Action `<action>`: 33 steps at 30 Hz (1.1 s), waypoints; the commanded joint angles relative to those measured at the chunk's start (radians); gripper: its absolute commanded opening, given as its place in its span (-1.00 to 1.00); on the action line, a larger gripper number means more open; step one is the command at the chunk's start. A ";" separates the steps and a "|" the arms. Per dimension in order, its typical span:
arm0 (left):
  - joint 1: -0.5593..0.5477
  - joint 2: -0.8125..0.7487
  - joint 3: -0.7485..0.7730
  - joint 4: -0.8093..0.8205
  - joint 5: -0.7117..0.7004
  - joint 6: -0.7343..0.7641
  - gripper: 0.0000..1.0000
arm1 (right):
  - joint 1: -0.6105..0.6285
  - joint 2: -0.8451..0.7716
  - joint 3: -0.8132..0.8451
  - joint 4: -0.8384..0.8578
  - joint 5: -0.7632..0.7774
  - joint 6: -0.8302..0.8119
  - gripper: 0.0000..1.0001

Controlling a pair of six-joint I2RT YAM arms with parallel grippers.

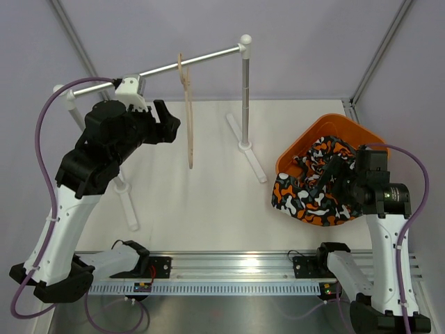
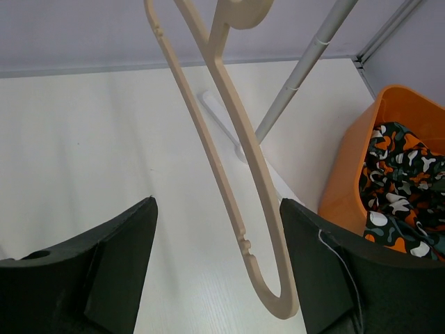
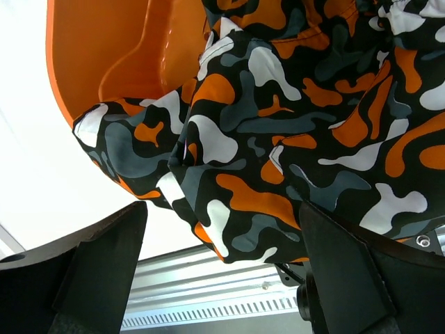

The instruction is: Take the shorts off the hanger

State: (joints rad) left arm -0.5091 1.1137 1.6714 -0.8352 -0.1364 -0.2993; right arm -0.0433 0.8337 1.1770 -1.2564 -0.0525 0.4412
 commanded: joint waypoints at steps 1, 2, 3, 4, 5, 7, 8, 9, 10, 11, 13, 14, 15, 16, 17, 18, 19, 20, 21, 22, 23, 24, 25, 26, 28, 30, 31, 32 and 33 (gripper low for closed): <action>0.006 -0.031 -0.016 0.057 0.038 0.023 0.51 | -0.003 -0.013 -0.010 -0.026 -0.020 0.024 0.99; 0.006 -0.031 -0.018 0.059 0.040 0.023 0.51 | -0.003 -0.007 -0.019 -0.023 -0.024 0.025 0.99; 0.006 -0.031 -0.021 0.059 0.041 0.023 0.51 | -0.001 -0.005 -0.030 -0.018 -0.032 0.027 0.99; 0.006 -0.034 -0.025 0.062 0.044 0.025 0.51 | -0.003 -0.004 -0.037 -0.008 -0.041 0.028 0.97; 0.006 -0.034 -0.027 0.062 0.049 0.023 0.51 | -0.003 0.004 -0.037 -0.006 -0.040 0.028 0.92; 0.006 -0.034 -0.029 0.064 0.052 0.025 0.51 | -0.003 0.025 -0.042 0.005 -0.049 0.018 0.83; 0.006 -0.034 -0.027 0.062 0.055 0.025 0.51 | -0.003 0.050 -0.042 0.012 -0.055 0.011 0.64; 0.006 -0.035 -0.027 0.061 0.055 0.025 0.52 | -0.003 0.064 -0.043 0.024 -0.058 0.010 0.55; 0.006 -0.035 -0.027 0.061 0.057 0.025 0.51 | -0.003 0.073 -0.046 0.029 -0.061 0.007 0.51; 0.006 -0.037 -0.027 0.062 0.057 0.025 0.51 | -0.003 0.100 -0.050 0.035 -0.063 0.004 0.43; 0.006 -0.038 -0.029 0.061 0.057 0.025 0.51 | -0.003 0.122 -0.053 0.051 -0.075 -0.002 0.32; 0.006 -0.040 -0.030 0.061 0.055 0.028 0.52 | -0.003 0.137 -0.056 0.057 -0.078 -0.004 0.27; 0.004 -0.038 -0.032 0.061 0.054 0.028 0.52 | -0.003 0.145 -0.057 0.066 -0.082 -0.009 0.13; 0.004 -0.038 -0.032 0.062 0.054 0.028 0.52 | -0.003 0.151 -0.060 0.071 -0.086 -0.012 0.04; 0.006 -0.037 -0.033 0.059 0.055 0.028 0.52 | -0.003 0.163 -0.060 0.072 -0.090 -0.013 -0.08; 0.006 -0.035 -0.033 0.059 0.055 0.028 0.52 | -0.003 0.171 -0.060 0.075 -0.095 -0.016 -0.33; 0.006 -0.035 -0.033 0.061 0.057 0.028 0.52 | -0.003 0.174 -0.060 0.078 -0.096 -0.019 -0.41; 0.006 -0.035 -0.035 0.061 0.060 0.026 0.52 | -0.003 0.185 -0.060 0.080 -0.098 -0.019 -0.51; 0.006 -0.035 -0.036 0.062 0.060 0.026 0.52 | -0.003 0.188 -0.060 0.083 -0.104 -0.024 -0.60; 0.006 -0.035 -0.038 0.064 0.060 0.026 0.52 | -0.003 0.192 -0.057 0.084 -0.104 -0.025 -0.78; 0.006 -0.035 -0.039 0.064 0.060 0.026 0.52 | -0.003 0.196 -0.056 0.089 -0.106 -0.027 -0.88; 0.006 -0.034 -0.039 0.065 0.058 0.026 0.52 | -0.003 0.200 -0.045 0.095 -0.099 -0.033 -0.97; 0.006 -0.034 -0.042 0.065 0.058 0.028 0.52 | -0.003 0.211 -0.036 0.098 -0.095 -0.033 -1.00; 0.006 -0.034 -0.042 0.065 0.058 0.028 0.52 | -0.003 0.217 -0.022 0.103 -0.093 -0.036 -1.00; 0.006 -0.029 -0.044 0.065 0.058 0.026 0.52 | -0.003 0.248 0.039 0.117 -0.102 -0.024 -1.00; 0.006 -0.025 -0.042 0.065 0.058 0.026 0.52 | -0.003 0.278 0.132 0.124 -0.090 -0.006 -1.00; 0.006 -0.025 -0.042 0.065 0.058 0.026 0.52 | -0.003 0.315 0.168 0.127 -0.086 0.001 -1.00; 0.006 -0.023 -0.042 0.065 0.057 0.026 0.52 | -0.003 0.335 0.206 0.130 -0.069 0.016 -1.00; 0.006 -0.022 -0.042 0.064 0.057 0.025 0.52 | -0.003 0.358 0.245 0.130 -0.058 0.025 -1.00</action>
State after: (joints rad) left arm -0.5091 1.0946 1.6276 -0.8139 -0.1036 -0.2867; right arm -0.0433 1.1534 1.2972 -1.1839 -0.1215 0.4366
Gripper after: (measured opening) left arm 0.754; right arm 0.010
